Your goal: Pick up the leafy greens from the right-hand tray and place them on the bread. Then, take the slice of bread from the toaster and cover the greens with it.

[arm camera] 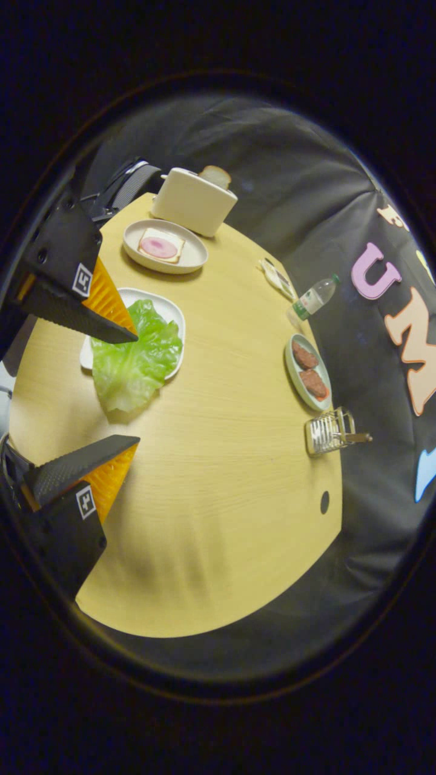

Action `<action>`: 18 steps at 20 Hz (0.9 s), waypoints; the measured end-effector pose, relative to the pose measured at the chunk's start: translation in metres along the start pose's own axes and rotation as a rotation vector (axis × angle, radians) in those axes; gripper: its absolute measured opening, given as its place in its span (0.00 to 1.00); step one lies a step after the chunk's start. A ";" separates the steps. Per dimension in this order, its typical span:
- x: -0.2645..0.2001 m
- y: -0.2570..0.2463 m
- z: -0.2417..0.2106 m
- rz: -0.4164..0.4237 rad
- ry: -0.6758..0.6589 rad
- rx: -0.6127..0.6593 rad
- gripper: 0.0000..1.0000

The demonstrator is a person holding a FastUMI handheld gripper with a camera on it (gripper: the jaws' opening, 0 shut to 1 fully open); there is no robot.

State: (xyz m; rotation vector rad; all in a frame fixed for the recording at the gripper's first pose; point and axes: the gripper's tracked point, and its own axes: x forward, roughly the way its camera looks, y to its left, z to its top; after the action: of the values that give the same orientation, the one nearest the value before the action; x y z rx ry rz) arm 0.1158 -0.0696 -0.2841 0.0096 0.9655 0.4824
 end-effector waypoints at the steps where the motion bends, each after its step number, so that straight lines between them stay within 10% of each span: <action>1: 0.004 -0.001 0.000 0.005 0.010 -0.001 0.96; 9: 0.028 -0.004 -0.016 0.023 0.075 0.057 0.94; 18: 0.034 0.007 -0.008 0.050 0.069 0.143 0.11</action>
State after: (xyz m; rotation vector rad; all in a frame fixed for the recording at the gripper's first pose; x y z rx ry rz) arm 0.1224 -0.0519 -0.3139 0.1469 1.0684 0.4606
